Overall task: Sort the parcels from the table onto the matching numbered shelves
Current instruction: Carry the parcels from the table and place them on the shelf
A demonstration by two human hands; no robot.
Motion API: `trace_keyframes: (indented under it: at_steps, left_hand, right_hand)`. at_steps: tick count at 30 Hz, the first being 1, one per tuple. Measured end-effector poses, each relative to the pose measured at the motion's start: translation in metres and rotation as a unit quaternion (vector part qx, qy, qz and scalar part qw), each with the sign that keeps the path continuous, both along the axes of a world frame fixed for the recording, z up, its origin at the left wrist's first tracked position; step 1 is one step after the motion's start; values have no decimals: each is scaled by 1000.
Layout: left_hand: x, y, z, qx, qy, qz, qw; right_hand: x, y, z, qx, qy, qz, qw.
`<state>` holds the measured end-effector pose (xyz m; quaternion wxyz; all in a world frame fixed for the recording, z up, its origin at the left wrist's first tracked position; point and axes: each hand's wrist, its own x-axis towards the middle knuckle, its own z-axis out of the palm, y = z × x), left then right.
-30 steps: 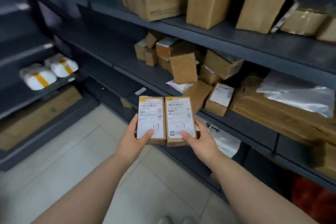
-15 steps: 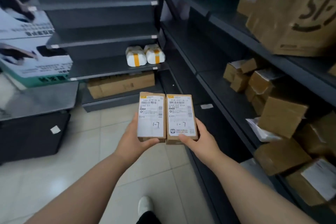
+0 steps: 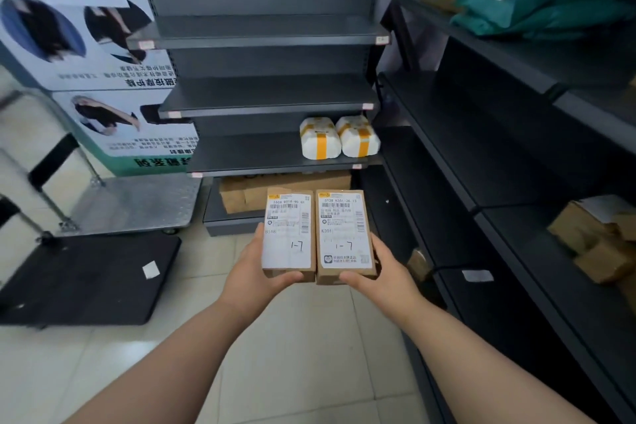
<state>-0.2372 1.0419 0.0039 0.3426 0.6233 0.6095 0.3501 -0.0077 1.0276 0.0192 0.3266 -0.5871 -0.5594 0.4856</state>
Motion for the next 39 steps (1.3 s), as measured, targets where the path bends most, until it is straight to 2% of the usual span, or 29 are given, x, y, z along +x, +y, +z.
trace_keyframes:
  at_steps: [12,24,30,39]
  left_hand:
    - [-35,126,-11,-31,55,36,997]
    - [-43,302,0,-40,109,99,988]
    - [-49,361,-1,-43,104,122,986]
    - [-66,413,-10,-66,80,145,984]
  right_hand:
    - [-34,141,-16,-7,-21,20,1000]
    - [-41,344,-6,-9,-23,87,996]
    - [-46,417,-3,-2,-11,121,993]
    - [-64,479,-14,-7,-12,133,991]
